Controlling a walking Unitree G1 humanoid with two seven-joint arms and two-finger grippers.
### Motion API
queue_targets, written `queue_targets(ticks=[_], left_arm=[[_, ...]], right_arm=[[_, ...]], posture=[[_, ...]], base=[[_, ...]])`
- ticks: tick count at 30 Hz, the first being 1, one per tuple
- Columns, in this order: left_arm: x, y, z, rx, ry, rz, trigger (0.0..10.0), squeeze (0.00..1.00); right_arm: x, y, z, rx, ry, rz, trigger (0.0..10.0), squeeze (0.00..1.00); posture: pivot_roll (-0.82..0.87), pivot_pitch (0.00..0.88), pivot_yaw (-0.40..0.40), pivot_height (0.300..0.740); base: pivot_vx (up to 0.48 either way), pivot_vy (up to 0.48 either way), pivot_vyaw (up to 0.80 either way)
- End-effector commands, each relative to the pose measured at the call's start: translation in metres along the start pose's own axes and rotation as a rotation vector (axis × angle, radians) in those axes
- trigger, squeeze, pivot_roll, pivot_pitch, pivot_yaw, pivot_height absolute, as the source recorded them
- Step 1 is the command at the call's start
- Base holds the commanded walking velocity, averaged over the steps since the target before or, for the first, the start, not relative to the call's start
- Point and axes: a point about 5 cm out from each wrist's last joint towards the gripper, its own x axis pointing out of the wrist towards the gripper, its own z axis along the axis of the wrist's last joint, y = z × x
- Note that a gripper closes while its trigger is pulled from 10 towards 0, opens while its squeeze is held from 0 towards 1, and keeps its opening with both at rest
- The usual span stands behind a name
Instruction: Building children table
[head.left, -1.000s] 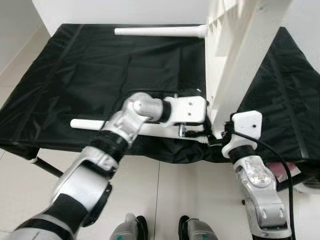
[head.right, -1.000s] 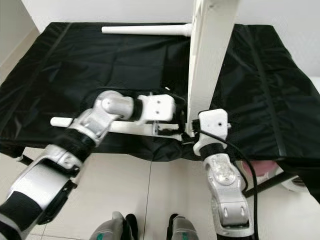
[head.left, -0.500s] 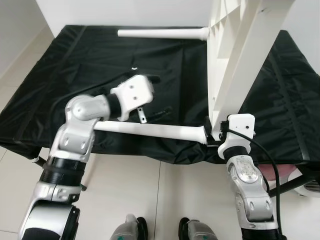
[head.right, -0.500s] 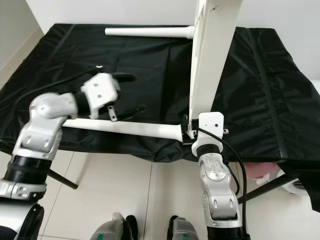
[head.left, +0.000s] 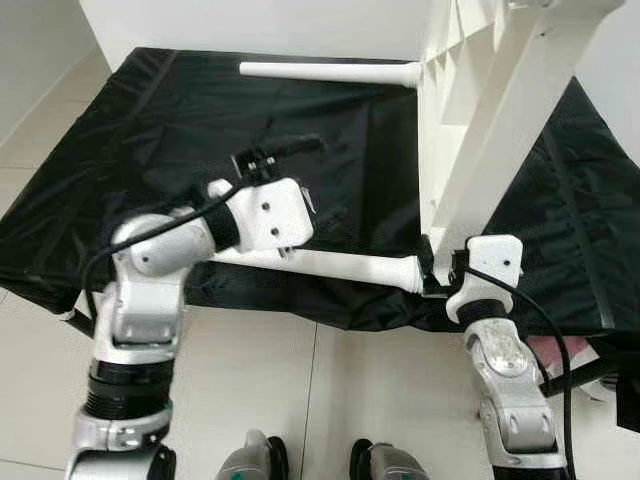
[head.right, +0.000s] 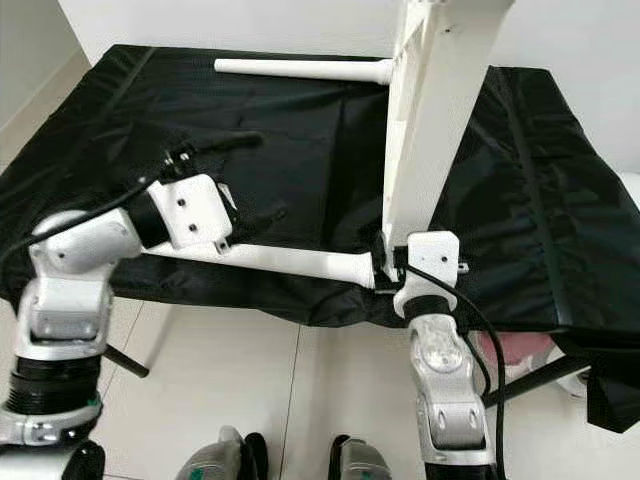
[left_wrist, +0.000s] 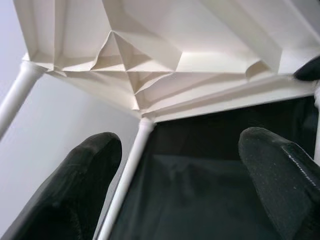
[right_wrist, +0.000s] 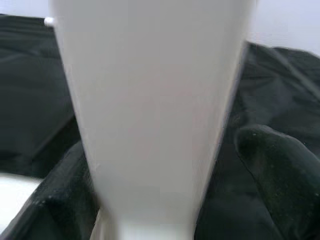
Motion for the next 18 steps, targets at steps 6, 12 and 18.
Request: queue_targets(ticks=[6, 12, 18], left_arm=[[-0.011, 0.000, -0.015, -0.094, 0.116, 0.481, 10.0, 0.00], [-0.013, -0.026, -0.024, -0.181, 0.182, 0.314, 10.0, 0.00], [-0.014, -0.036, -0.026, -0.188, 0.197, 0.395, 10.0, 0.00]], right_arm=[[-0.038, -0.006, 0.004, 0.053, 0.065, 0.162, 10.0, 0.00], [-0.077, -0.007, -0.009, 0.167, 0.219, 0.308, 10.0, 0.00], [-0.082, 0.009, -0.024, 0.230, 0.272, 0.359, 10.0, 0.00]], posture=[[-0.04, 0.133, 0.031, 0.740], [-0.06, 0.117, 0.023, 0.740], [-0.06, 0.098, 0.027, 0.740]], base=[[0.000, 0.000, 0.00], [0.000, 0.000, 0.00], [0.000, 0.000, 0.00]])
